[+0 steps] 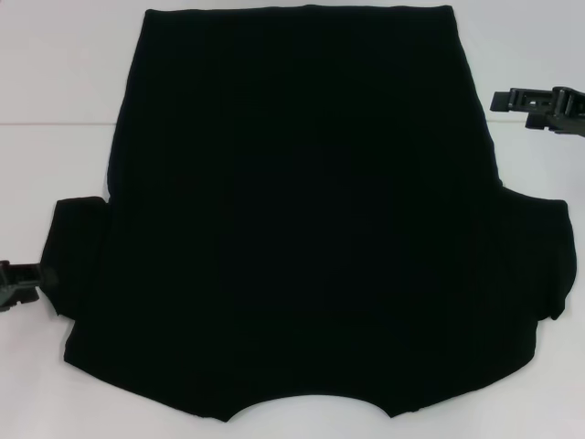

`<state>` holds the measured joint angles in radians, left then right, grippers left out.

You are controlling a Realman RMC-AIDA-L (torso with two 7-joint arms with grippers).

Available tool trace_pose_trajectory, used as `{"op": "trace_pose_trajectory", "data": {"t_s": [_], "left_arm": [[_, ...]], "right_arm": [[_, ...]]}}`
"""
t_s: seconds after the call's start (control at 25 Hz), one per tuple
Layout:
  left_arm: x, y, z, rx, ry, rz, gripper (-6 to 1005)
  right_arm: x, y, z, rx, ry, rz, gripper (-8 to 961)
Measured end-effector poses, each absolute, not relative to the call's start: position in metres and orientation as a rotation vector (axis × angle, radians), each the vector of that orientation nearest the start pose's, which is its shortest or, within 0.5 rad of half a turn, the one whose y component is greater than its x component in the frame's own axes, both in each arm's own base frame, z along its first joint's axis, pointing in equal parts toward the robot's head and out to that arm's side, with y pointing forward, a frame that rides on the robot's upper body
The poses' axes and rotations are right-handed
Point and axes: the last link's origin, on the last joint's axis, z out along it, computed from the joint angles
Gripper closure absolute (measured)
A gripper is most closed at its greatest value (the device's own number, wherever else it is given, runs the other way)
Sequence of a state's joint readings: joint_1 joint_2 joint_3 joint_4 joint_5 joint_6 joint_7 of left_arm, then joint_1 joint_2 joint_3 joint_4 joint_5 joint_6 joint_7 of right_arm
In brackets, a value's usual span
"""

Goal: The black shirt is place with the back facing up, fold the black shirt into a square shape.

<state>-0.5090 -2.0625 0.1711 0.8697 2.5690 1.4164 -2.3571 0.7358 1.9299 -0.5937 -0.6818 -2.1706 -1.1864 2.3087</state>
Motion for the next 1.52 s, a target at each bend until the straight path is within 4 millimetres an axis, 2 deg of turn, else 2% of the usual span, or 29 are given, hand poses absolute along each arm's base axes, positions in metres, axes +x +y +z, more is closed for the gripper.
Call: {"op": "trace_pose_trajectory", "data": {"t_s": [0.48,0.92,1.52], "left_arm": [[-0.375,0.310,0.068,-1.686,-1.969,-0.523,578],[-0.372,0.316,0.056,-1.699,-1.993,-0.522,604],[-0.374,0.320,0.059,-1.653,-1.988,-0.545,639]], "right_arm": [[0.262,0.437,0.088,-2.056,1.479,0.640,96],[0.266,0.435,0.088,-2.048,1.486,0.639,101],[0.266,0.434,0.089,-2.045,1.487,0.643,108]]}}
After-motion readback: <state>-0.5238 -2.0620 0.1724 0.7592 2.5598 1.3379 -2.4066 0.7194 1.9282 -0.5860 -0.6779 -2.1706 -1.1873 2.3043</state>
